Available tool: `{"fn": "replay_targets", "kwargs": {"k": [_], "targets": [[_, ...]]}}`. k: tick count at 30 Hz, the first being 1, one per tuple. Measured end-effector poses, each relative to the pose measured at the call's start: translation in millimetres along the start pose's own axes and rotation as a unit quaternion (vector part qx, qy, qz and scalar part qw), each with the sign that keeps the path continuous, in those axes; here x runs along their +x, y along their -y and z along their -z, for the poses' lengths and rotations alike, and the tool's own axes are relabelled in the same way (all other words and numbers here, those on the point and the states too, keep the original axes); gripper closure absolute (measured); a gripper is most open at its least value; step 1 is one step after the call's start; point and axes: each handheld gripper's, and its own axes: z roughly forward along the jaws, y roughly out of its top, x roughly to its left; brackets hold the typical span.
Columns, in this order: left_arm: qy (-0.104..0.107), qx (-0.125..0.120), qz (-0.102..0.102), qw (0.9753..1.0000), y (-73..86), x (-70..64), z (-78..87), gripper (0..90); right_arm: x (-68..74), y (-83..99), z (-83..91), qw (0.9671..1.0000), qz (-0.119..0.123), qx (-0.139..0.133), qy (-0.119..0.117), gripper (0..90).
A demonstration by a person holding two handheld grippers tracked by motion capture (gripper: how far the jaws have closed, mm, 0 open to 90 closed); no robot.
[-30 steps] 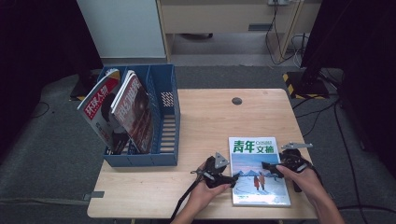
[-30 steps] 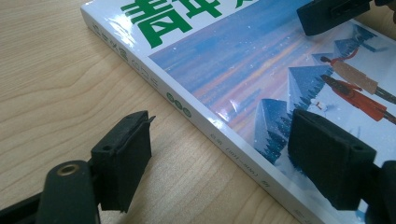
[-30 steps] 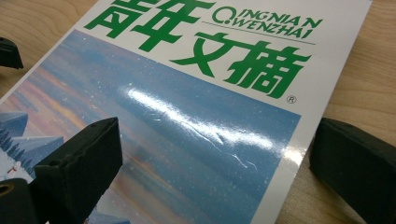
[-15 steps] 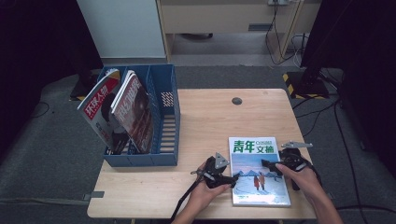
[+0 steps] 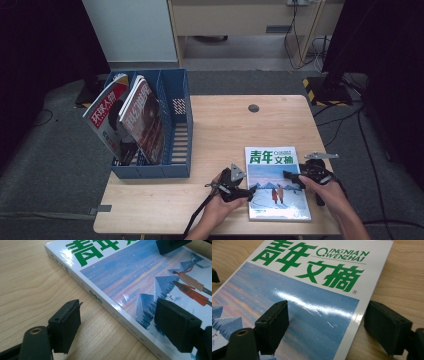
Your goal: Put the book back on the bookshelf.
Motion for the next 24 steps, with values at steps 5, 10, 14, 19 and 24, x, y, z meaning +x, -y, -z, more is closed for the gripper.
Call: {"fn": "replay_targets", "kwargs": {"k": [5, 10, 14, 19, 24], "targets": [[0.000, 0.000, 0.000, 1.0000, 0.0, 0.0, 0.0, 20.7, -0.1, -0.1, 3.9, 1.0000, 0.006, 0.001, 0.006, 27.8], [-0.001, 0.000, -0.001, 1.0000, -0.1, -0.2, 0.1, 20.7, 1.7, -2.2, 9.3, 0.9999, 0.005, -0.007, 0.008, 31.9], [0.001, -0.001, 0.001, 1.0000, 0.0, 0.1, -0.2, 20.7, 4.0, -5.7, 16.7, 0.9997, 0.010, -0.023, -0.003, 32.0], [0.001, 0.000, 0.001, 1.0000, 0.0, 0.1, 0.0, 20.6, 6.9, -10.6, 25.0, 0.9978, 0.007, -0.056, -0.034, 34.6], [-0.001, 0.000, -0.001, 1.0000, 0.0, -0.3, 0.3, 20.6, 6.4, -6.5, 16.6, 0.9994, 0.027, -0.015, 0.012, 32.6]]}}
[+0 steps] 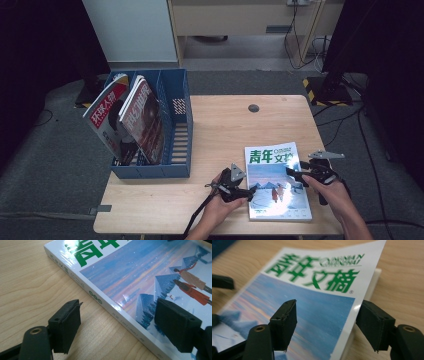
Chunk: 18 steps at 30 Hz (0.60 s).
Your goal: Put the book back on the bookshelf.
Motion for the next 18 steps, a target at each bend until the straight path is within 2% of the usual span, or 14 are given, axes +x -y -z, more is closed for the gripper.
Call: {"fn": "replay_targets", "kwargs": {"k": [3, 4, 6, 8, 11, 13, 14, 16, 18], "targets": [[0.001, 0.000, 0.001, 1.0000, 0.0, 0.2, -0.1, 20.7, -2.4, 2.8, -5.7, 0.9999, 0.000, 0.012, 0.001, 28.3], [0.001, 0.000, 0.002, 1.0000, 0.0, 0.4, -0.2, 20.6, -1.8, 3.1, -6.8, 0.9998, -0.007, 0.017, -0.001, 26.5], [0.001, 0.000, 0.002, 1.0000, 0.0, 0.4, -0.2, 20.6, -2.0, 4.4, -10.4, 0.9997, -0.002, 0.026, 0.002, 23.5], [-0.001, 0.000, -0.001, 1.0000, 0.0, -0.1, 0.0, 20.6, -1.3, 5.0, -13.3, 0.9994, -0.003, 0.033, -0.004, 16.9], [-0.001, 0.000, -0.002, 1.0000, 0.0, -0.3, 0.1, 20.6, -1.3, 5.6, -16.3, 0.9992, -0.011, 0.037, -0.008, 11.8], [0.000, 0.000, 0.000, 1.0000, -0.1, 0.1, -0.1, 20.6, -1.8, 6.4, -16.8, 0.9989, -0.020, 0.040, -0.014, 10.7], [0.001, 0.000, 0.001, 1.0000, 0.0, 0.3, -0.2, 20.6, -2.2, 6.8, -17.1, 0.9990, -0.015, 0.038, -0.017, 10.8], [0.002, -0.001, 0.002, 1.0000, -0.1, 0.6, -0.6, 20.5, -1.4, 6.6, -18.0, 0.9987, -0.021, 0.037, -0.029, 8.8], [0.002, -0.001, 0.002, 1.0000, -0.2, 0.4, -0.6, 20.5, -1.4, 6.0, -18.3, 0.9987, -0.016, 0.040, -0.028, 8.2]]}}
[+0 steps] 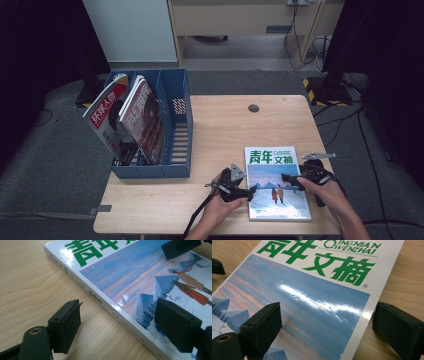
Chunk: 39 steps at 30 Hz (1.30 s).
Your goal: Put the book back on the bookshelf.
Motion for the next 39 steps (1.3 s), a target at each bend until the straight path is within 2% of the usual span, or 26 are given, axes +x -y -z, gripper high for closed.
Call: {"fn": "replay_targets", "kwargs": {"k": [2, 4, 6, 12, 14, 16, 17, 20, 25, 27, 31, 39], "targets": [[0.000, 0.000, 0.000, 1.0000, -0.1, 0.0, -0.2, 20.5, -1.6, 0.2, 0.9, 1.0000, -0.005, -0.001, -0.006, 10.0], [0.000, 0.000, -0.001, 1.0000, -0.3, -0.2, -0.4, 20.5, -2.5, 0.2, 2.6, 0.9999, -0.014, -0.002, -0.005, 15.9], [0.000, 0.000, -0.003, 1.0000, -0.5, -0.2, -0.6, 20.6, -2.2, 0.8, 4.2, 0.9999, -0.012, -0.004, 0.007, 20.8], [-0.002, 0.000, -0.004, 1.0000, -0.6, -0.6, -0.7, 20.6, -1.8, 1.3, 11.5, 0.9999, -0.008, 0.000, 0.013, 31.0], [-0.002, 0.000, -0.004, 1.0000, -0.5, -0.9, -0.6, 20.6, -1.2, 0.6, 13.9, 0.9999, -0.003, -0.001, 0.013, 32.6], [-0.002, 0.000, -0.004, 1.0000, -0.5, -0.7, -0.7, 20.6, -1.1, -0.9, 17.8, 0.9999, -0.010, -0.006, 0.008, 35.4], [-0.001, 0.000, -0.003, 1.0000, -0.6, -0.5, -0.7, 20.6, -1.6, -1.5, 19.9, 0.9998, -0.016, -0.007, 0.001, 35.8], [-0.001, 0.000, -0.003, 1.0000, -0.6, -0.4, -0.8, 20.6, -0.8, -2.1, 22.8, 0.9996, -0.014, -0.014, -0.022, 37.0], [-0.003, 0.000, -0.004, 1.0000, -0.5, -1.0, -0.5, 20.6, 13.0, -7.9, 22.9, 0.9985, -0.004, -0.017, -0.052, 37.0], [-0.002, 0.000, -0.003, 1.0000, -0.5, -0.7, -0.7, 20.6, 17.9, -10.1, 22.6, 0.9981, 0.008, -0.015, -0.059, 37.0], [-0.001, 0.001, -0.002, 1.0000, -0.6, -0.4, -0.7, 20.6, 23.1, -14.0, 21.5, 0.9979, 0.024, -0.007, -0.059, 37.1], [0.000, 0.001, -0.002, 1.0000, -0.6, -0.1, -0.7, 20.6, 24.3, -23.1, 20.2, 0.9974, 0.028, 0.004, -0.066, 36.9]]}}
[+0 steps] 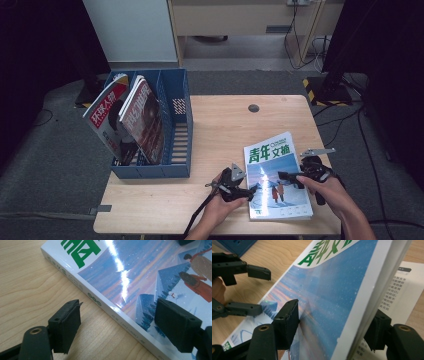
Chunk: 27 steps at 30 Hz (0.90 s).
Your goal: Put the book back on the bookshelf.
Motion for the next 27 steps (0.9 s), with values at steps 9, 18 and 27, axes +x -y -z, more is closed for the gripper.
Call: {"fn": "replay_targets", "kwargs": {"k": [9, 18, 27], "targets": [[0.001, 0.000, 0.000, 1.0000, 0.0, 0.4, 0.0, 20.6, 8.9, -14.9, -8.2, 0.9989, 0.034, 0.029, -0.017, 37.2], [0.003, 0.001, 0.002, 1.0000, -0.1, 1.0, -0.1, 20.6, 4.0, -16.7, -10.4, 0.9979, 0.041, 0.050, -0.001, 39.9], [0.005, 0.002, 0.003, 1.0000, -0.1, 1.5, -0.3, 20.6, -4.7, -27.5, -12.0, 0.9981, 0.037, 0.050, -0.002, 45.0]]}}
